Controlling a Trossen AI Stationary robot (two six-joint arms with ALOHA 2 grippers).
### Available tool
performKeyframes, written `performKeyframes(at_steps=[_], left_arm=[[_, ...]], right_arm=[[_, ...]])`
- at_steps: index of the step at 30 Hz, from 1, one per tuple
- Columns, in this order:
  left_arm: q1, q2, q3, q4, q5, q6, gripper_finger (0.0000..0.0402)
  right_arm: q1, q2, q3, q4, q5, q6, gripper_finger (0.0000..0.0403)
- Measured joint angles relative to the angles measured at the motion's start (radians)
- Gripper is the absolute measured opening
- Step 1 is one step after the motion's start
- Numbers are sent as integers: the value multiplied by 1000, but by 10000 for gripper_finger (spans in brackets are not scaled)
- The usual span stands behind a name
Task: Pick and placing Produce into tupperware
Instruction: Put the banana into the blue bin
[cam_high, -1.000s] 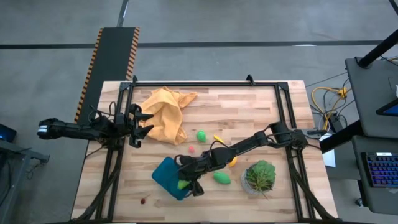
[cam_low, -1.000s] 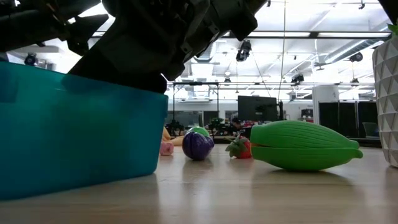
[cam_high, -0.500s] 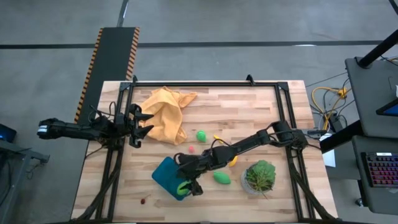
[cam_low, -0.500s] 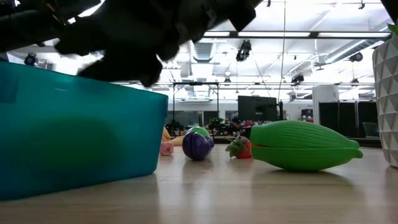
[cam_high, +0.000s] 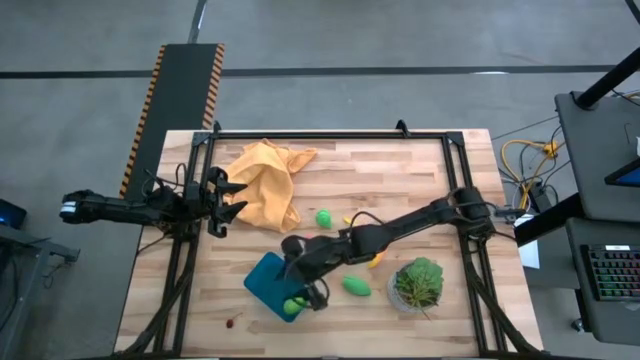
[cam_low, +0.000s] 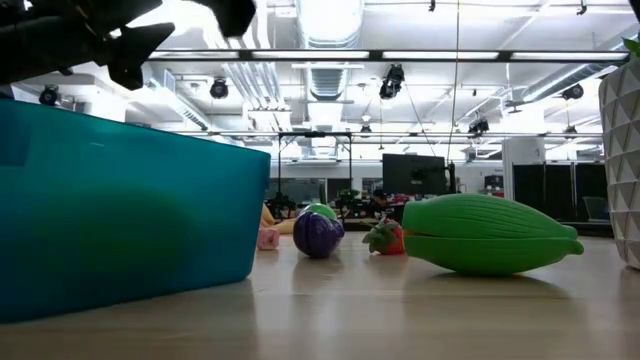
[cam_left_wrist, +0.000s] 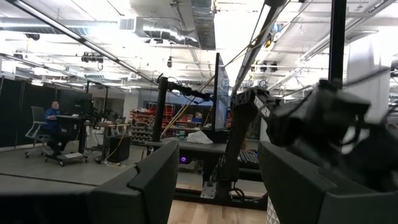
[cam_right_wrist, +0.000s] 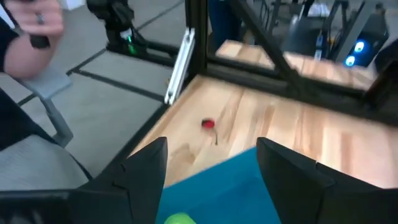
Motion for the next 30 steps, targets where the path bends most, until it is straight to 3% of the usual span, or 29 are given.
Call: performKeyframes(at_steps=[15,30], left_arm=[[0,-1,0,-1,0,0,206],[0,1,0,0,0,0,206]], right_arm=[[3,-268,0,-385,0,14,235],[3,-306,0,-570,3,56,233]])
